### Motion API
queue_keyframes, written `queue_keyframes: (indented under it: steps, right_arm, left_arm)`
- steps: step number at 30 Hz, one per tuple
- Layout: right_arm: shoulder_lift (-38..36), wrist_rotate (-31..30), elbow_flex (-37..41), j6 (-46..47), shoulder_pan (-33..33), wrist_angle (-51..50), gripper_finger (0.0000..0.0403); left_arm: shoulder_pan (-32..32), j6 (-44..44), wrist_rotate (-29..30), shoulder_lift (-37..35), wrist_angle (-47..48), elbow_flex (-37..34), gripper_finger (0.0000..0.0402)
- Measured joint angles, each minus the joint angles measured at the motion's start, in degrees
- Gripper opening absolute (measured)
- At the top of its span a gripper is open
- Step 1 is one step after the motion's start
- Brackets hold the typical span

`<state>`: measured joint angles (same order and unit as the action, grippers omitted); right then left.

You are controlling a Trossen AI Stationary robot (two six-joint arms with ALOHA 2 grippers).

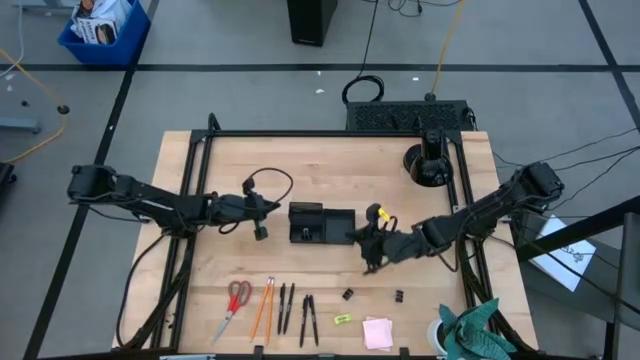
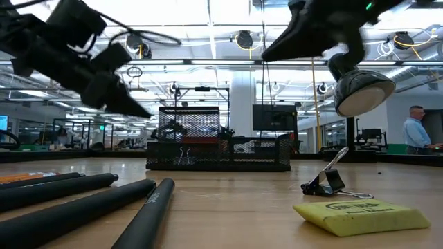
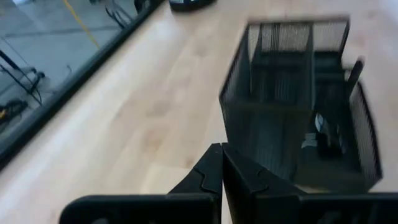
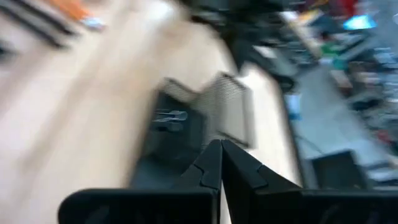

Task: Pick and place office supplies into organizer
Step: Put the black binder clip into the black desk organizer

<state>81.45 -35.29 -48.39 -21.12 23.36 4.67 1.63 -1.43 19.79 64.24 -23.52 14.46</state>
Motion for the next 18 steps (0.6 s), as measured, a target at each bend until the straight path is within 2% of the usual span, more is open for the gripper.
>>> queue_keyframes:
  steps: [3, 6, 13, 18]
  right_arm:
    - [1.03, 2.68, -3.37, 2.57, 3.14, -6.93, 0.0002]
    - [3.37, 2.36, -6.01, 2.65, 6.56, -7.86, 0.0016]
    - [9.38, 2.35, -8.69, 4.63, 10.4, -7.74, 0.0089]
    - [15.44, 2.6, -8.45, 6.6, 12.16, -6.57, 0.0141]
  left_arm:
    - [0.0, -1.13, -0.02, -3.09, 0.12, 0.0, 0.0004]
    - [0.0, -2.14, -0.02, -5.31, 0.72, 0.0, 0.0005]
    - [0.0, -7.0, -0.07, -7.29, 0.69, 0.0, 0.0029]
    - [0.0, -11.75, -0.09, -7.98, -0.65, 0.0, 0.0031]
